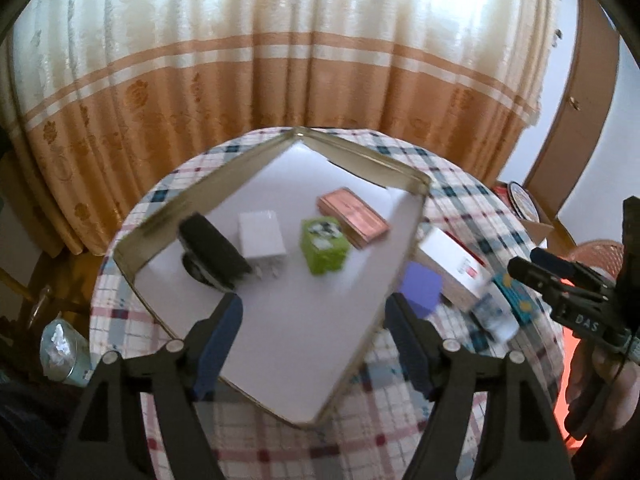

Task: Organize rigid objects
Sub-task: 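Withdraw both grippers, moving the right gripper toward the blue block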

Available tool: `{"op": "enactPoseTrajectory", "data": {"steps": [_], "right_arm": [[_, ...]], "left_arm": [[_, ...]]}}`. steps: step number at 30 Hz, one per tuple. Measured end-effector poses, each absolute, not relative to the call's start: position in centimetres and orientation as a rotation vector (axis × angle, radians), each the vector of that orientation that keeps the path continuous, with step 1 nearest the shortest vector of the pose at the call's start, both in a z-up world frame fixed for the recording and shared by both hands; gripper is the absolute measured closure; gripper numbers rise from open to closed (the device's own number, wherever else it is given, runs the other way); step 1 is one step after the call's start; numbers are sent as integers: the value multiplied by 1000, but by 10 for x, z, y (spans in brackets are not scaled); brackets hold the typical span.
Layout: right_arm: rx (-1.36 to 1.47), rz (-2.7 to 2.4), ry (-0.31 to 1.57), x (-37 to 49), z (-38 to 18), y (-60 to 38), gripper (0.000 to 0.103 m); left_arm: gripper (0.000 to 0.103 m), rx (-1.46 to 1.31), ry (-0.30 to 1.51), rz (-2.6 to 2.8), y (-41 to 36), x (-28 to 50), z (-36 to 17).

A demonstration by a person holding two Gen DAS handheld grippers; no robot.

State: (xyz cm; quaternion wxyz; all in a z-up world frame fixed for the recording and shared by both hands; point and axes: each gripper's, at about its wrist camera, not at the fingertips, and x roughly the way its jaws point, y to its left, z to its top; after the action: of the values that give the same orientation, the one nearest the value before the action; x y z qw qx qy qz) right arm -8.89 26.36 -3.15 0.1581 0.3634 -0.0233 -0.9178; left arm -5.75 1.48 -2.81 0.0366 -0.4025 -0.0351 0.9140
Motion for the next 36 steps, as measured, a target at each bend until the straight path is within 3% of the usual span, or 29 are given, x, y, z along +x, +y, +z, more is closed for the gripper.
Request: {"op": "enactPoseTrajectory", "data": {"steps": [20,26,31,36], "right_arm": [[1123,-2668,-66,-78,-60,286,32],[1146,-2621,39,-76,-69,266,32],[1167,-2597,-19,-79,-74,272,54],[1157,-2571,-61,-81,-76,275,57]], "left_arm": [[28,-1134,8,2717,78,-26,-30],[28,-1123,54,2678,96,-20,-37],[28,-1147,48,2662,99,-23,-43],[28,-1176,34,2637,103,-24,-50]]}}
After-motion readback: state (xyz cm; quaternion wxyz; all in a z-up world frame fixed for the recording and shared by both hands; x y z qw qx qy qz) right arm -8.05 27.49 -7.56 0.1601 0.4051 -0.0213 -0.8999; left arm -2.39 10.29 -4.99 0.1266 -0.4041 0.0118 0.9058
